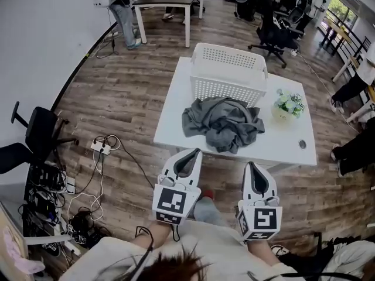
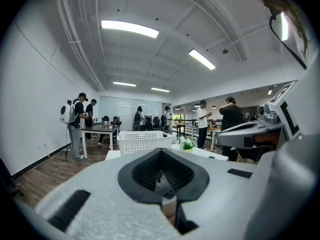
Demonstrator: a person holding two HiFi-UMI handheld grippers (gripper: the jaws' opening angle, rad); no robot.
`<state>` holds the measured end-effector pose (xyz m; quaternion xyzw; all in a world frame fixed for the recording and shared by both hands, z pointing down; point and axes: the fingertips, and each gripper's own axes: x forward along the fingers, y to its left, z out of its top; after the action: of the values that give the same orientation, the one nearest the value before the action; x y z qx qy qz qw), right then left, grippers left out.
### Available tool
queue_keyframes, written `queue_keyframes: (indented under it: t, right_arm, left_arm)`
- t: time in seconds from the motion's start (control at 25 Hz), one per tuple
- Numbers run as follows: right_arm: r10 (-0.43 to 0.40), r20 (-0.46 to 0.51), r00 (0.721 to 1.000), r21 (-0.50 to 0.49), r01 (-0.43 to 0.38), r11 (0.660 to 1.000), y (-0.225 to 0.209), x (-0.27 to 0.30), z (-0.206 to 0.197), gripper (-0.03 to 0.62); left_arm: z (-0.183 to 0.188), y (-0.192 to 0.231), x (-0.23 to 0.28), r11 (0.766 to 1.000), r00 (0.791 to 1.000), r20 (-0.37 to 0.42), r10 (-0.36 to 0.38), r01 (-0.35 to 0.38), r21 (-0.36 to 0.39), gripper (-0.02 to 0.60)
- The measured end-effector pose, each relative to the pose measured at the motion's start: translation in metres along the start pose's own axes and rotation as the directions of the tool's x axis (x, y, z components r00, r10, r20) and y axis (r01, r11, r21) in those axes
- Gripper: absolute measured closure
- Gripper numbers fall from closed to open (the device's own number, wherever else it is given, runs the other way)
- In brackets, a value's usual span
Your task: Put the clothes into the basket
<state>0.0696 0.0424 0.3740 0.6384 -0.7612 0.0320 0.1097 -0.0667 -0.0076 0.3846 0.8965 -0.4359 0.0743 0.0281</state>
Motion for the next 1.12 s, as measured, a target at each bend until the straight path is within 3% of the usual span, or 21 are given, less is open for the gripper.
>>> queue_keyframes:
  t: [0.36,0.64,1.12]
  right_arm:
    - [0.064,-0.023,0.998,0.013,-0.064,0.998,-0.039,0.064,-0.004,0.579]
    - [0.085,-0.019,0.996,0.033,-0.084,0.996,-0.082,0.104,-0.01,0.579]
    - [0.092,-0.038,0.995,0.057,-0.089,0.994,-0.113,0.129,-0.024,0.579]
  left_arm:
    - [0.011,0.012,0.067,1.0,1.0,0.026,-0.011,0.011,-0.013,0.569]
    - [0.009,0.033,0.111,0.999,0.999,0.011,0.041,-0.041,-0.027,0.569]
    - [0.004,0.06,0.135,0.993,0.993,-0.018,0.114,-0.114,-0.019,0.569]
